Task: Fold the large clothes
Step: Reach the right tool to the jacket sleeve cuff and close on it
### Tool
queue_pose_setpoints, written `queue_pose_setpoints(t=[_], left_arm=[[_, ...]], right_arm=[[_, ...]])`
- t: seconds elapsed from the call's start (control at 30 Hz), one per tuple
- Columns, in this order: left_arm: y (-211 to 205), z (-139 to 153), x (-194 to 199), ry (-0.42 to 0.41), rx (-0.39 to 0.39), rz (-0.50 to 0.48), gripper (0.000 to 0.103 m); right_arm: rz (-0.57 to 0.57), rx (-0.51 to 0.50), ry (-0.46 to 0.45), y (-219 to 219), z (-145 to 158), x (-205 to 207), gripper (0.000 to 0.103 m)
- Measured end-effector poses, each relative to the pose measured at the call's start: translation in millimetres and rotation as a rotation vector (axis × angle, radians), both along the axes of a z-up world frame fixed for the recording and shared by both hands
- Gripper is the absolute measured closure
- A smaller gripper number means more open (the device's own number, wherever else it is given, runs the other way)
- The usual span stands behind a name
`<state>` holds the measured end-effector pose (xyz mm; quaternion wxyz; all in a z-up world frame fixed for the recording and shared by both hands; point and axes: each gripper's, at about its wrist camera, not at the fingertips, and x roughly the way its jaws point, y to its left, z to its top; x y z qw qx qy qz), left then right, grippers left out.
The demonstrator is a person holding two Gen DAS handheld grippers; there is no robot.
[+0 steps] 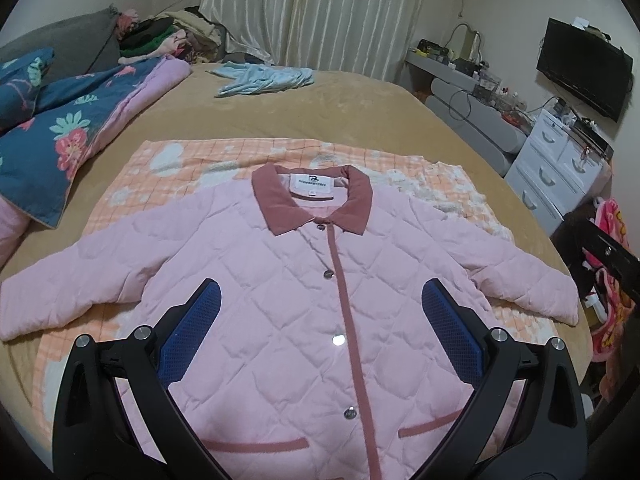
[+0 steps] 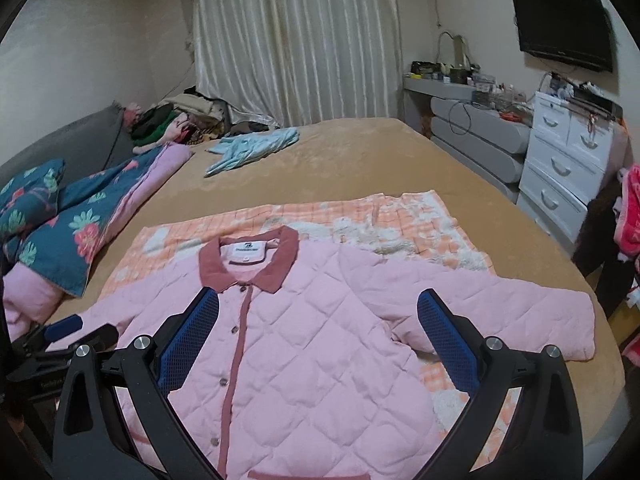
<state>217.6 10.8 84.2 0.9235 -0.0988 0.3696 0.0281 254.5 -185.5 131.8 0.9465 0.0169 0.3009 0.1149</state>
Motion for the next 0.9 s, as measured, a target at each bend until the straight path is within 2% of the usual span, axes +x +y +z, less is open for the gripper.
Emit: queue_pose_setpoints(t=[0.3,0.63,0.77,0.9], left_arm=[[-26,-11,35,0.021,0.005,-0.039,0.009],[-60,-32,69,0.053,-0.025,-0.075,0.009],[-75,-40,84,0.079,-0.062,-0.075,0.009],[-96,-43,97,0.087,-0.044,-0.059,0.009]], right_arm=[[-0.101,0.004,-0.011,-36,-21,30,0.004],[-0.229,0.046,0.054,-92,-60,59,0.004],[-0.285,0.023,0.063,-112,-69,65,0.004],[-0.342,0.013,0.068,-137,-76,69,0.004]])
